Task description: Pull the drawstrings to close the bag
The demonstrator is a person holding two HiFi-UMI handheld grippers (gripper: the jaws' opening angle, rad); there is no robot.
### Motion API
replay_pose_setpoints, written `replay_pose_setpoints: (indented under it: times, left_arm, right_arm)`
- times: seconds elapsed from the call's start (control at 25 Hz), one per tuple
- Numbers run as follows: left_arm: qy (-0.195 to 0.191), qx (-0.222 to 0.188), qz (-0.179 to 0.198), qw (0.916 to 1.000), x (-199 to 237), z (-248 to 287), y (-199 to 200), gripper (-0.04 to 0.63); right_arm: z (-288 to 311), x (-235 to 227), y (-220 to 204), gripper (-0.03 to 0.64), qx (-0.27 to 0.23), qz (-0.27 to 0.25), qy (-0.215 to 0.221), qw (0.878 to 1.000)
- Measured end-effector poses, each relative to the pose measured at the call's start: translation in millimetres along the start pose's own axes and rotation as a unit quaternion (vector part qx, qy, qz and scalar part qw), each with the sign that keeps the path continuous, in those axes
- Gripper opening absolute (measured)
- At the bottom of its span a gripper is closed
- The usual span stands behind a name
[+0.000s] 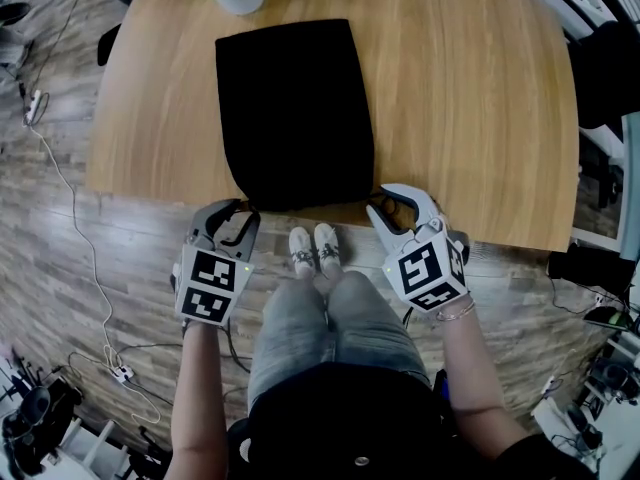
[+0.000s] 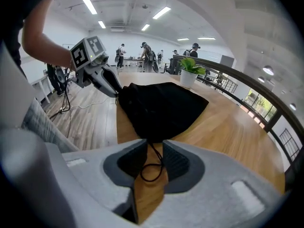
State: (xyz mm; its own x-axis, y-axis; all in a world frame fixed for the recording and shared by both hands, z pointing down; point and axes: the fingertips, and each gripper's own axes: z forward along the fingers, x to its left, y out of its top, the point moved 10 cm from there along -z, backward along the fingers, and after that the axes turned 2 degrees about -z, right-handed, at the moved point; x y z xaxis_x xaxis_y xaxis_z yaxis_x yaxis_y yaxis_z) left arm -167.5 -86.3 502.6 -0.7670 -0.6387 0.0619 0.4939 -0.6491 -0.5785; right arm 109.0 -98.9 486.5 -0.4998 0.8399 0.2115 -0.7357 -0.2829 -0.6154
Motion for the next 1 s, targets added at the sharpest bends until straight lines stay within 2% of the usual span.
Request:
replay_pose_setpoints:
  times: [0.08, 0.32, 0.36, 0.4, 0.64, 0.72, 0.76, 1.0]
  left_arm:
    - [-0.001, 0.0, 0.002, 1.0, 2.4, -1.1, -0.9, 0.106]
    - [-0.003, 0.001, 0.006, 1.0, 6.0, -2.5, 0.3, 0.091]
    - [-0.003, 0.002, 0.002, 1.0, 6.2, -2.0, 0.8, 0.078]
    - [-0.003, 0.002, -0.003, 1.0, 6.3, -1.2, 1.4, 0.027]
    - [0.0, 0.001, -0.018, 0.9998, 8.7, 2.7, 2.4, 0.026]
    - [0.0, 0.002, -0.016, 0.9999, 8.1, 3.4, 3.9, 0.025]
    - [-0.001, 0.003, -0.015, 0.9999, 7.7, 3.9, 4.8, 0.021]
    - [0.006, -0.003, -0.012, 0.9999, 9.4, 0.7, 6.2, 0.014]
  right_arm:
    - [3.0, 1.1, 0.6, 0.1, 0.006, -0.016, 0.004, 1.0]
    - [10.2, 5.5, 1.3, 0.098, 0.021, -0.028, 0.017, 0.999]
    - [10.2, 5.4, 0.8, 0.098, 0.02, -0.025, 0.017, 0.999]
    - [10.3, 5.2, 0.4, 0.098, 0.02, -0.021, 0.017, 0.999]
    - [13.3, 10.0, -0.3, 0.057, 0.021, -0.012, 0.023, 0.999]
    - [12.9, 10.7, -1.3, 0.035, 0.021, -0.011, 0.021, 1.0]
    - [12.4, 10.7, -2.2, 0.003, 0.022, -0.01, 0.018, 1.0]
    - [5.9, 4.6, 0.2, 0.003, 0.007, 0.026, 0.006, 1.0]
